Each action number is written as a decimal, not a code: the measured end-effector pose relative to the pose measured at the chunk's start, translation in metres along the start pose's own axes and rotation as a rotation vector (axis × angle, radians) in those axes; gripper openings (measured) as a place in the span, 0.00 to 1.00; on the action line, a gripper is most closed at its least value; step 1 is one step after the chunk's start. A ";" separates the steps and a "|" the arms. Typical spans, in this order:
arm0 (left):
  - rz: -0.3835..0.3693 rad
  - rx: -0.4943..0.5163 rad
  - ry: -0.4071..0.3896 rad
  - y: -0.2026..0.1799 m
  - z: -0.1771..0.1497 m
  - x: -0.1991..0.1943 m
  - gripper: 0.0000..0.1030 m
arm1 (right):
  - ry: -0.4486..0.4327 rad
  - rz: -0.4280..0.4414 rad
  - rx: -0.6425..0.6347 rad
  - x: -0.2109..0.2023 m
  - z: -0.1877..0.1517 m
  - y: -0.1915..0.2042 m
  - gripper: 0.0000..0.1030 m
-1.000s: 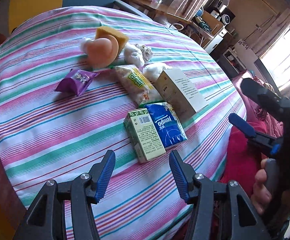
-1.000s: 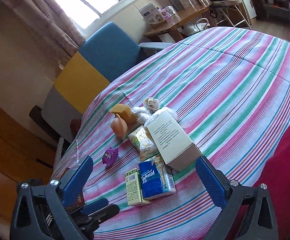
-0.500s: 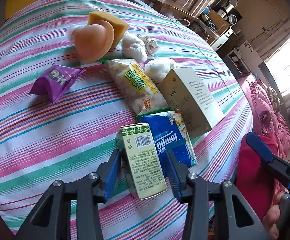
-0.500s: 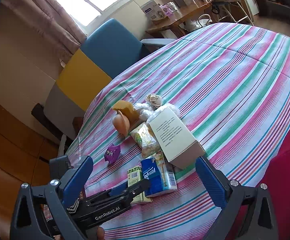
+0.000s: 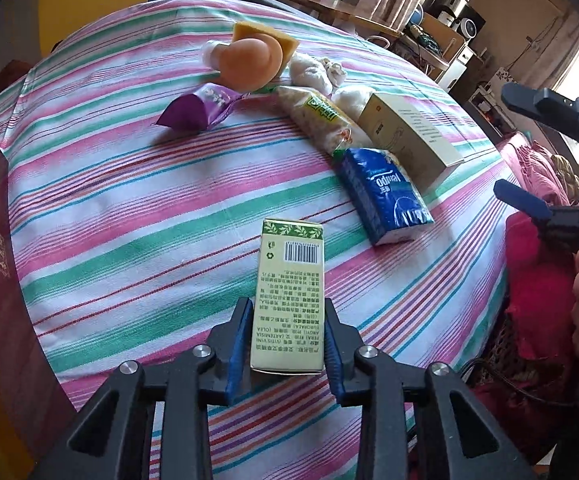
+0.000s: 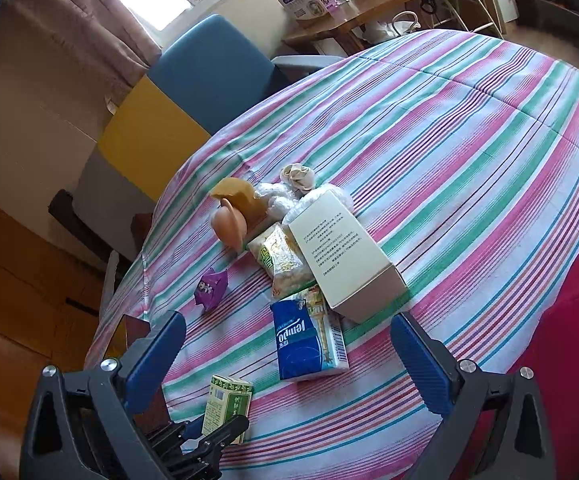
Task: Organize objects
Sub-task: 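Grasp the green-and-white juice carton with the left tool, then grasp the blue Tempo tissue pack with the right tool while the left tool holds the carton, then carry the juice carton into the gold tray and open the left tool, then carry the Tempo tissue pack into the gold tray and open the right tool, then move both tools back toward the remaining items, then grasp the purple snack packet with the left tool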
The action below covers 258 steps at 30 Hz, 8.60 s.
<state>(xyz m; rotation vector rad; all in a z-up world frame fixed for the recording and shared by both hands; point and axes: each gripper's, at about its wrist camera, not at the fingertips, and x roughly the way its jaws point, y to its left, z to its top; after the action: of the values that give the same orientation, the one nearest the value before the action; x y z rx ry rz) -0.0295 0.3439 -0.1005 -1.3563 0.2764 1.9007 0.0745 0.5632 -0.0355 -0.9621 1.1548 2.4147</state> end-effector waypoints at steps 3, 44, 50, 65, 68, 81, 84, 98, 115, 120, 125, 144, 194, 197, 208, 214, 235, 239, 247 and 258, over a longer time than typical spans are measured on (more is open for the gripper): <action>-0.003 -0.016 0.004 0.000 0.003 0.001 0.29 | 0.015 0.001 -0.004 0.002 0.000 0.000 1.00; -0.062 -0.008 -0.063 0.001 -0.009 -0.012 0.29 | 0.345 -0.402 -0.321 0.126 -0.024 0.042 0.53; -0.078 0.026 -0.131 -0.006 -0.015 -0.055 0.29 | 0.346 -0.422 -0.359 0.127 -0.026 0.042 0.53; 0.210 -0.274 -0.180 0.170 -0.079 -0.175 0.29 | 0.345 -0.437 -0.429 0.123 -0.025 0.038 0.53; 0.238 -0.401 -0.148 0.214 -0.094 -0.176 0.29 | 0.345 -0.434 -0.433 0.125 -0.029 0.041 0.53; 0.343 -0.557 -0.037 0.259 -0.125 -0.161 0.29 | 0.348 -0.430 -0.434 0.125 -0.022 0.036 0.53; 0.372 -0.566 -0.037 0.262 -0.127 -0.155 0.29 | 0.349 -0.428 -0.436 0.125 -0.017 0.035 0.53; 0.431 -0.568 -0.043 0.268 -0.118 -0.142 0.33 | 0.350 -0.426 -0.435 0.136 -0.018 0.048 0.53; 0.466 -0.578 -0.273 0.264 -0.142 -0.225 0.36 | 0.200 -0.201 -0.412 0.085 0.002 0.071 0.51; 0.452 -0.658 -0.308 0.278 -0.166 -0.238 0.36 | 0.162 0.066 -0.727 0.025 -0.054 0.193 0.51; 0.434 -0.689 -0.330 0.282 -0.183 -0.245 0.36 | 0.315 0.221 -1.030 0.045 -0.146 0.298 0.51; 0.384 -0.786 -0.344 0.298 -0.223 -0.242 0.36 | 0.617 -0.014 -1.204 0.181 -0.321 0.366 0.51; 0.426 -0.288 -0.320 0.157 -0.115 -0.221 0.40 | -0.069 -0.179 -0.602 0.038 -0.031 0.165 0.88; 0.416 -0.251 -0.308 0.144 -0.102 -0.213 0.40 | -0.160 -0.244 -0.531 0.036 0.000 0.136 0.88; 0.327 -0.166 -0.250 0.107 -0.058 -0.179 0.46 | -0.185 -0.239 -0.144 0.034 0.050 0.040 0.89; 0.261 -0.112 -0.219 0.083 -0.031 -0.159 0.46 | -0.134 -0.216 -0.060 0.040 0.048 0.028 0.89; 0.041 -0.150 -0.036 0.046 0.052 -0.066 0.45 | -0.074 -0.149 0.095 0.046 0.051 -0.002 0.91; -0.077 -0.280 0.013 0.052 0.078 -0.038 0.45 | -0.064 -0.140 0.091 0.048 0.051 -0.001 0.91; -0.115 -0.524 0.059 0.076 0.123 0.020 0.46 | -0.049 -0.113 0.097 0.051 0.052 -0.002 0.91; -0.012 -0.507 0.106 0.079 0.159 0.060 0.47 | -0.056 -0.108 0.095 0.052 0.052 -0.001 0.92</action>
<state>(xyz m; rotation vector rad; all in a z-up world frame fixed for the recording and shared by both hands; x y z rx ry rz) -0.2045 0.4085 -0.1075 -1.7835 -0.1792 1.9686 0.0142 0.6031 -0.0479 -0.8985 1.1563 2.2659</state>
